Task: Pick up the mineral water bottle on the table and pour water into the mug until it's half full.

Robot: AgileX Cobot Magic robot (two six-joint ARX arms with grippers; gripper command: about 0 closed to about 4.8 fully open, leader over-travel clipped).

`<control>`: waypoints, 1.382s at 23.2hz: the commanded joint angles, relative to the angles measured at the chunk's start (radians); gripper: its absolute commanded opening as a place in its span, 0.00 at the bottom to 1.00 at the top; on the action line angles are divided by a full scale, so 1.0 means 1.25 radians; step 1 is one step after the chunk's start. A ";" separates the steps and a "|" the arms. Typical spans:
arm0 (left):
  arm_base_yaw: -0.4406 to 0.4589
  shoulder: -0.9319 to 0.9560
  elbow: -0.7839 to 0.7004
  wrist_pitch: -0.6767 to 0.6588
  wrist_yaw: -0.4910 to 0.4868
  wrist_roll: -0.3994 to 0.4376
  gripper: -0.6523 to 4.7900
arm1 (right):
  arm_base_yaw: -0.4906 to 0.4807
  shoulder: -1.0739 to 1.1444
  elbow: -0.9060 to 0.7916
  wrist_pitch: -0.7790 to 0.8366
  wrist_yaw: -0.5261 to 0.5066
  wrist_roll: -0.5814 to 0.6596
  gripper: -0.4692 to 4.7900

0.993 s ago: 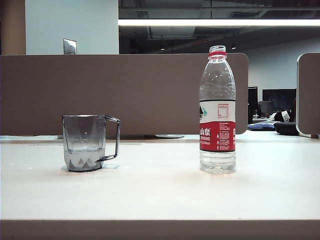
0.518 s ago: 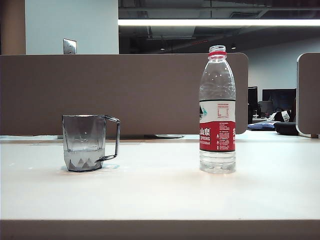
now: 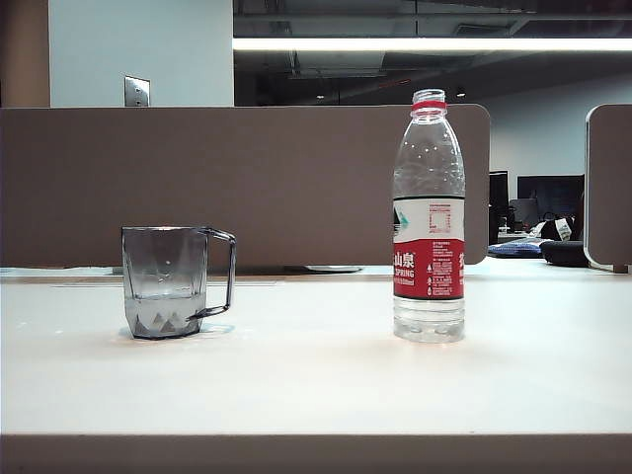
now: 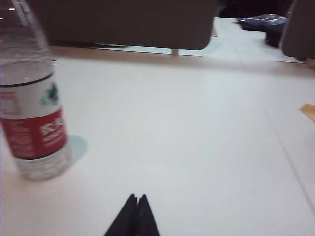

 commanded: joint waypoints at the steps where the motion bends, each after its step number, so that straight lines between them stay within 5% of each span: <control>1: 0.058 0.001 0.003 0.010 -0.009 0.005 0.11 | -0.055 0.000 -0.004 0.014 -0.015 -0.003 0.08; 8: 0.178 0.000 0.003 0.021 0.037 -0.041 0.11 | -0.122 0.000 -0.004 0.014 -0.119 -0.002 0.08; 32: 0.177 0.000 0.003 0.011 0.037 -0.039 0.11 | -0.121 0.000 -0.004 0.014 -0.119 -0.002 0.08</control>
